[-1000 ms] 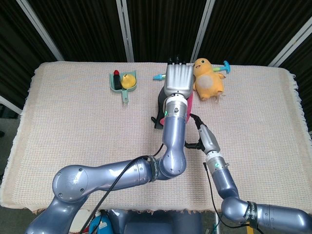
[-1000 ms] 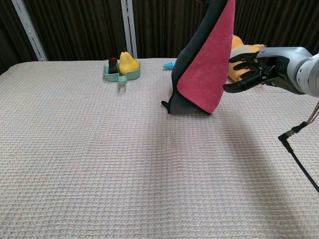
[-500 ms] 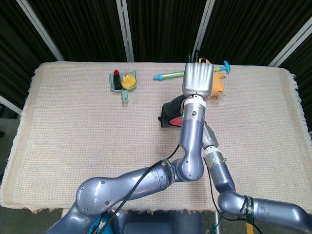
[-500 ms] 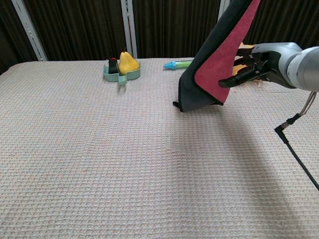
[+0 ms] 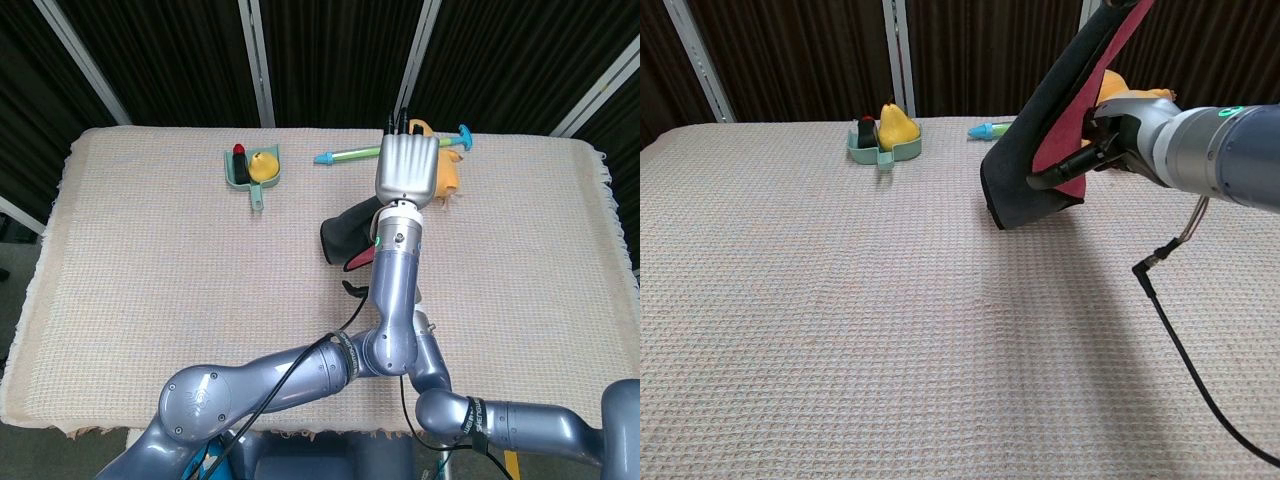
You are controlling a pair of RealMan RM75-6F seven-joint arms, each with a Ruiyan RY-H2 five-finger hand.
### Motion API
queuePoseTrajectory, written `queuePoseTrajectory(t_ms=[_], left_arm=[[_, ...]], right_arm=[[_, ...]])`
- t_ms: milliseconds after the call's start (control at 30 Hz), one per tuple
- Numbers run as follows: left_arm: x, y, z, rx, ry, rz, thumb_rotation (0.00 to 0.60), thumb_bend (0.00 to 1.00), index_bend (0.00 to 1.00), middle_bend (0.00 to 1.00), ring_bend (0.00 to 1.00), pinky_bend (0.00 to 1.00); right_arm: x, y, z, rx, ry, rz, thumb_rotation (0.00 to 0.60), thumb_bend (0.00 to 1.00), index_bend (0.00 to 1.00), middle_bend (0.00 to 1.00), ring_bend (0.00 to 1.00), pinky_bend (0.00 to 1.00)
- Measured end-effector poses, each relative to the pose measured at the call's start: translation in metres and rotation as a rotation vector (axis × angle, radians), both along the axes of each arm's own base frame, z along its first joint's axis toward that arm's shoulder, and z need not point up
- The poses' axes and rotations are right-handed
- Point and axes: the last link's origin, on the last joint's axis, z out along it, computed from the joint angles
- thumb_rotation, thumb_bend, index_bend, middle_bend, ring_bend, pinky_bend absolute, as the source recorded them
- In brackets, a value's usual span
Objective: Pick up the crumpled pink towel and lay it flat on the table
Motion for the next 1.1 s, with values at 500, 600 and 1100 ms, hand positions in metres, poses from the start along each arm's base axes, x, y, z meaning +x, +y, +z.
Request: queuePoseTrajectory(t_ms=[500,600,1100], left_arm=[[-0.006,-0.001,0.007,0.038,0.050,0.016,0.600,0.71,0.92,0.29,0.03,0.07],[-0.012,0.004,0.009,0.060,0.082,0.030,0.600,0.71,0.92,0.29,0.03,0.07],[-0.024,0.014,0.020,0.081,0.073,0.061,0.600,0.71,0.92,0.29,0.03,0.07]], right_arm=[[-0.008,-0.004,0.007,-0.102,-0.052,-0.089,0.600,0.29,0.00,0.00,0.00,0.00],[-0.011,-0.002,0.009,-0.119,-0.068,-0.096,0.600,0.29,0.00,0.00,0.00,0.00],[-0.021,-0.012,-0.003,-0.134,-0.042,-0.155,0.600,0.29,0.00,0.00,0.00,0.00]])
